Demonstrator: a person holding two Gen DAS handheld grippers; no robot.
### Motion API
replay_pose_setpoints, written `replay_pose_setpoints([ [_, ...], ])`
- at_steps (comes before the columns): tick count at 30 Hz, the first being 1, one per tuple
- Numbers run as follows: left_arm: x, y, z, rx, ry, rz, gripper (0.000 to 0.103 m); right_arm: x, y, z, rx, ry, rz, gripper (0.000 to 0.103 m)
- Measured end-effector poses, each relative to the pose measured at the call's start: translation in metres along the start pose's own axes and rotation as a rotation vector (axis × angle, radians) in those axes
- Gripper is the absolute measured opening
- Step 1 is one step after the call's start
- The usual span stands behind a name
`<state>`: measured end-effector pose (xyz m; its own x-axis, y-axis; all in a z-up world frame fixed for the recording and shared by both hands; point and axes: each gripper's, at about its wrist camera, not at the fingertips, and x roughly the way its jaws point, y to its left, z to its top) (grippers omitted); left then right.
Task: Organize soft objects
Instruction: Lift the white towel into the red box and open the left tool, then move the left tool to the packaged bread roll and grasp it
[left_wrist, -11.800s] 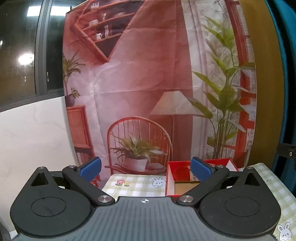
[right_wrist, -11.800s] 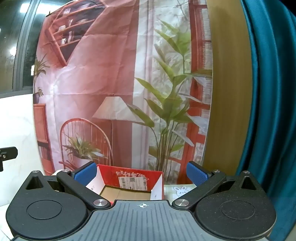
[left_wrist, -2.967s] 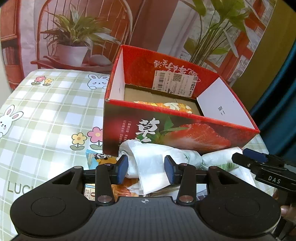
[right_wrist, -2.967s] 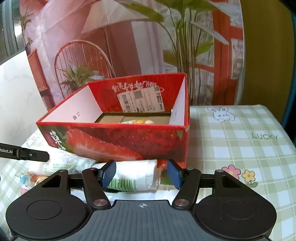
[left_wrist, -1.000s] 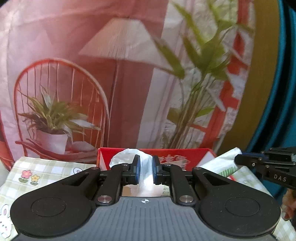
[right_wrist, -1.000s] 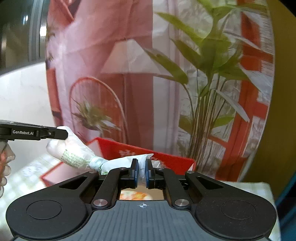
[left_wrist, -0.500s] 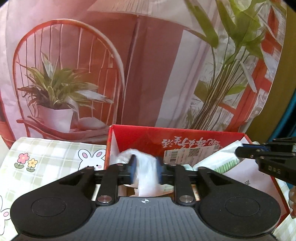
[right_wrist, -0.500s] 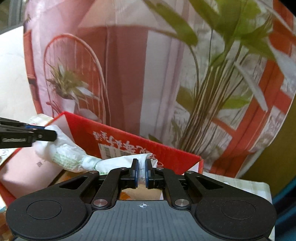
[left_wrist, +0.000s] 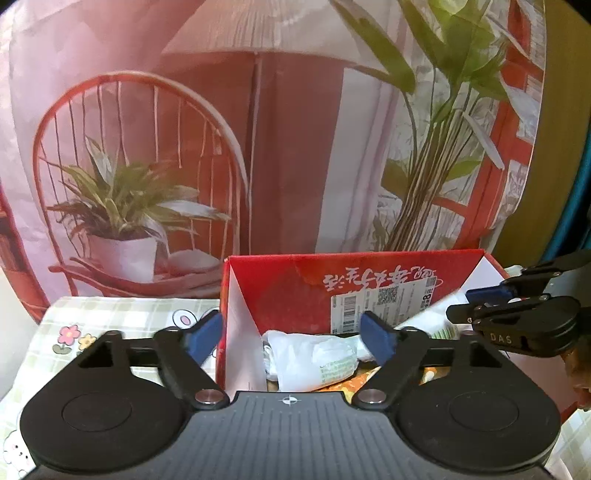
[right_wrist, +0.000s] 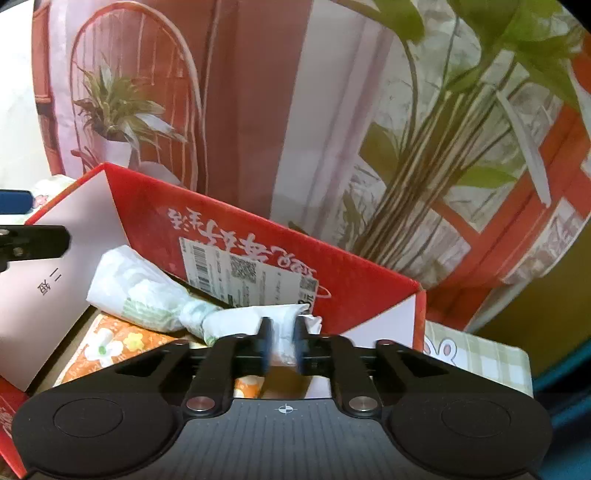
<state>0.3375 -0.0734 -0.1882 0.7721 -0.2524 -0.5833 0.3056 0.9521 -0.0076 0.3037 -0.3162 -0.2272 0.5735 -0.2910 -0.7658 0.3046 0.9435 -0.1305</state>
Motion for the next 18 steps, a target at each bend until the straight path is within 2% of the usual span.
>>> replay_pose_setpoints([
  [1,-0.003,-0.001,0.001,0.002,-0.007,0.009,0.094,-0.001,-0.001,0.000,0.012,-0.004,-0.003,0.024],
  [5,-0.022,-0.004,0.002,0.001,-0.030,0.030,0.100,-0.021,-0.007,-0.004,0.051,-0.079,0.010,0.063],
  [8,-0.039,-0.004,0.000,-0.014,-0.035,0.066,0.103,-0.043,-0.010,-0.006,0.065,-0.140,0.029,0.076],
  [12,-0.067,-0.004,-0.008,0.029,-0.066,0.100,0.103,-0.079,-0.012,-0.015,0.101,-0.227,0.075,0.103],
  [18,-0.102,0.002,-0.030,0.029,-0.022,0.083,0.103,-0.129,-0.017,-0.042,0.159,-0.330,0.112,0.103],
])
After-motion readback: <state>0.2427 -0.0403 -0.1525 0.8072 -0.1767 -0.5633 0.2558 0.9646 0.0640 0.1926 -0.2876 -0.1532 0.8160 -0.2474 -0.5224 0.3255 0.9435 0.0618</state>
